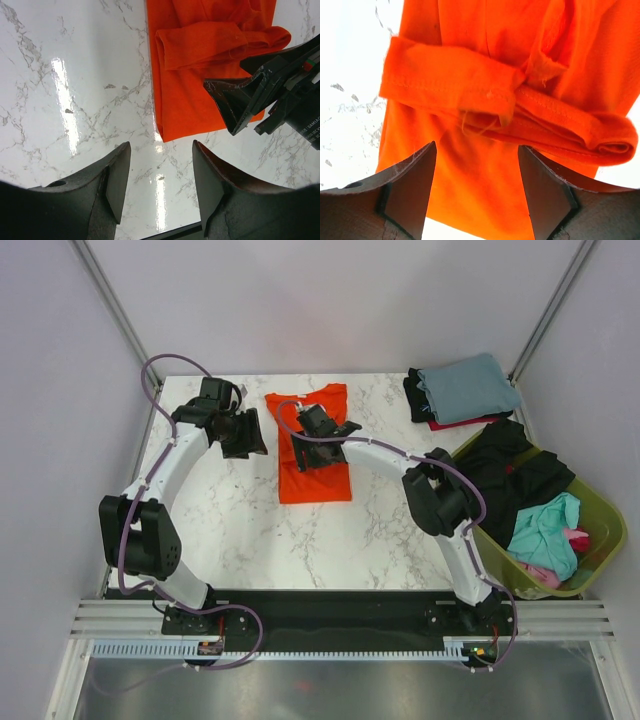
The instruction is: Fold and stack the t-shirts
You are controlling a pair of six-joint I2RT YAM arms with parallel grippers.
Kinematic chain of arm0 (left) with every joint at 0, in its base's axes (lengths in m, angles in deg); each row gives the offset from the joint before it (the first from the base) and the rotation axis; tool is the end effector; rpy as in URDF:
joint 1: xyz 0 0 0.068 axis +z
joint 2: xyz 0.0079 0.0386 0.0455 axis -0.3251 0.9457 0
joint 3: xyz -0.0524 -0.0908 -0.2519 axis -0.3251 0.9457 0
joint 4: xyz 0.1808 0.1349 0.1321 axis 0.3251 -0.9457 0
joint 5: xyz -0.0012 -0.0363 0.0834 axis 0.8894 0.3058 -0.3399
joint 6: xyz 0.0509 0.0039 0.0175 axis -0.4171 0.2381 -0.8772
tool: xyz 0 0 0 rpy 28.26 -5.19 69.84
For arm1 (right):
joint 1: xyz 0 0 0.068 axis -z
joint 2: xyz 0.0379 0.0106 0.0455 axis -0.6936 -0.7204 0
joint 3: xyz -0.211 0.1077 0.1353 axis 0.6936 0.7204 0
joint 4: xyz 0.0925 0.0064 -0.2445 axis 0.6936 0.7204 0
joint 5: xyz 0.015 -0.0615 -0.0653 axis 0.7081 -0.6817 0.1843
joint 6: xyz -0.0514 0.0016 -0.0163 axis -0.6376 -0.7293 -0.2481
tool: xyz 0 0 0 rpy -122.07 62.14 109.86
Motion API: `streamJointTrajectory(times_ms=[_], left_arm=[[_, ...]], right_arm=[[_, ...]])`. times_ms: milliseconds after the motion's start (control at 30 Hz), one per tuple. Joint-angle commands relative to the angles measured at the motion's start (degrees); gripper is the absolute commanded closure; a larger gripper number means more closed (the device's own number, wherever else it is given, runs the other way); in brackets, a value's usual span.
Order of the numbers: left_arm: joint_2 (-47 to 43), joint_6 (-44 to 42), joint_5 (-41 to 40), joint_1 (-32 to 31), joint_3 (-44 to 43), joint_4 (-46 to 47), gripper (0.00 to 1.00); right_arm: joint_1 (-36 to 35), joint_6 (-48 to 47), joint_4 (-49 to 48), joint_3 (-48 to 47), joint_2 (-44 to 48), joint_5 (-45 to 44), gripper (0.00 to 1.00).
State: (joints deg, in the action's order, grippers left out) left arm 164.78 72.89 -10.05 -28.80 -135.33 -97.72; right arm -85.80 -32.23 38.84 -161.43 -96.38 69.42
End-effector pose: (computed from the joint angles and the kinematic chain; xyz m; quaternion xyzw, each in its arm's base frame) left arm 0.3353 -0.0651 0.2953 -0.0321 0.9543 -0.1556 0.2531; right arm 0.3696 0.3265 0.1894 -0.1420 0.9370 0.1268 0.2930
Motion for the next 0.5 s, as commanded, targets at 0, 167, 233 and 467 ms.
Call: streamJointTrajectory(times_ms=[0, 167, 233, 467], left_arm=[[-1.85, -2.38, 1.48, 0.16, 0.07, 2.17, 0.41], [-2.03, -2.29, 1.91, 0.16, 0.33, 2.25, 0.41], [-1.94, -2.29, 2.35, 0.16, 0.42, 2.25, 0.41], [-1.59, -1.77, 2.97, 0.16, 0.86, 2.69, 0.42]], right_arm=[[-0.21, -0.97, 2.55, -4.72, -2.34, -2.83, 0.26], [0.05, -1.41, 4.49, -9.12, -5.51, -3.45, 0.26], [0.05, -1.49, 4.58, -10.00, -6.31, -3.97, 0.26], [1.98, -1.15, 5.02, -17.11, -8.24, -7.49, 0.25]])
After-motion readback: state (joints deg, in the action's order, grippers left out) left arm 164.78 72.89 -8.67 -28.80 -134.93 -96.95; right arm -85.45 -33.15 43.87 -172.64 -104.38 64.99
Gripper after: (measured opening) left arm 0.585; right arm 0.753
